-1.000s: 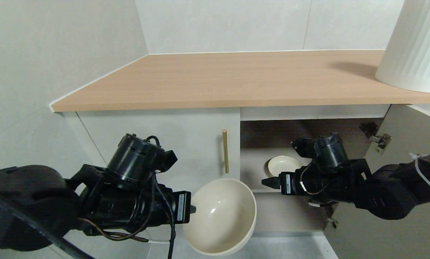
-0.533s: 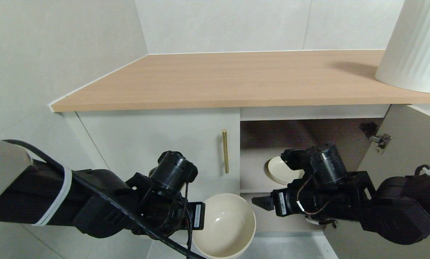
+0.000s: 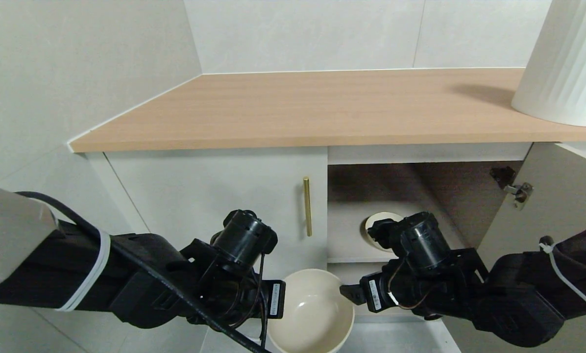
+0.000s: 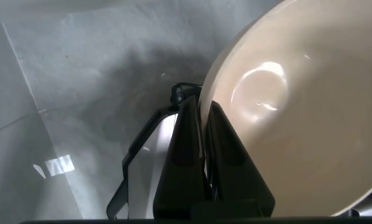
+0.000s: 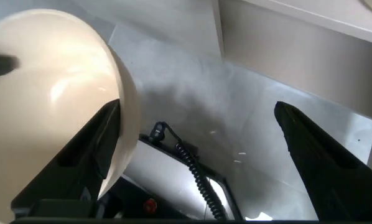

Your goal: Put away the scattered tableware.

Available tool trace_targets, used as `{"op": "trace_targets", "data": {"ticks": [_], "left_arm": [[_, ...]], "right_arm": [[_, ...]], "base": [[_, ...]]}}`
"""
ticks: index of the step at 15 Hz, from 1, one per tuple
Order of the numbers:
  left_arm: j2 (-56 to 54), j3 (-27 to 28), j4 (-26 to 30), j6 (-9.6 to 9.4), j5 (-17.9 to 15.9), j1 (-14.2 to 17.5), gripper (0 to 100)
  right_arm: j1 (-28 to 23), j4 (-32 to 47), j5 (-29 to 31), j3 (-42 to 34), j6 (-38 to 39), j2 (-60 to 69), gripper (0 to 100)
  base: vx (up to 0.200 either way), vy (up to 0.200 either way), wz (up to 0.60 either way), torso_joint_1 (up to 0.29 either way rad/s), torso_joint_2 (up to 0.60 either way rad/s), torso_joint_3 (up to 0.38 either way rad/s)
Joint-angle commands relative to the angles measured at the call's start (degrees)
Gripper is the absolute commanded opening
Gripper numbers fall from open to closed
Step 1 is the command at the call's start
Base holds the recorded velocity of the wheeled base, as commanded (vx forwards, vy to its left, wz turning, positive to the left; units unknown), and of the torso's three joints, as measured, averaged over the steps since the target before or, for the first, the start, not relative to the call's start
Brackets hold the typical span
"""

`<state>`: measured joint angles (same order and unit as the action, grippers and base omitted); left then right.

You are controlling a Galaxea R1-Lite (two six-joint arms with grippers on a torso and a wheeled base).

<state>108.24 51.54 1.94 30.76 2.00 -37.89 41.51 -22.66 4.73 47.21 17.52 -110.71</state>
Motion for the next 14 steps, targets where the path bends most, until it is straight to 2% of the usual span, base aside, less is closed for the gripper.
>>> {"op": "trace_targets", "data": {"ticks": [1, 6, 7, 9, 14], "left_arm": [[-0.6, 0.0, 0.0, 0.0, 0.0, -0.2, 0], [-0.6, 0.0, 0.1, 0.09, 0.0, -0.2, 0], [-0.6, 0.0, 0.0, 0.09, 0.0, -0.2, 0], [-0.6, 0.1, 0.0, 0.8, 0.0, -0.2, 0], [-0.7, 0.3, 0.0, 0.88, 0.0, -0.2, 0]], "right_arm": [[0.0, 0.0, 0.0, 0.3, 0.1, -1.4, 100], [-0.1, 0.0, 0.1, 0.4, 0.1, -1.5, 100], [0.0, 0.0, 0.1, 0.3, 0.1, -1.5, 0], [0.0, 0.0, 0.0, 0.4, 0.2, -1.5, 0], [0.0, 0.0, 0.0, 0.3, 0.2, -1.4, 0]], "base": [[0.0, 0.0, 0.0, 0.0, 0.0, 0.0], [0.0, 0.0, 0.0, 0.0, 0.0, 0.0], [0.0, 0.0, 0.0, 0.0, 0.0, 0.0], [0.0, 0.0, 0.0, 0.0, 0.0, 0.0], [0.0, 0.0, 0.0, 0.0, 0.0, 0.0]]}}
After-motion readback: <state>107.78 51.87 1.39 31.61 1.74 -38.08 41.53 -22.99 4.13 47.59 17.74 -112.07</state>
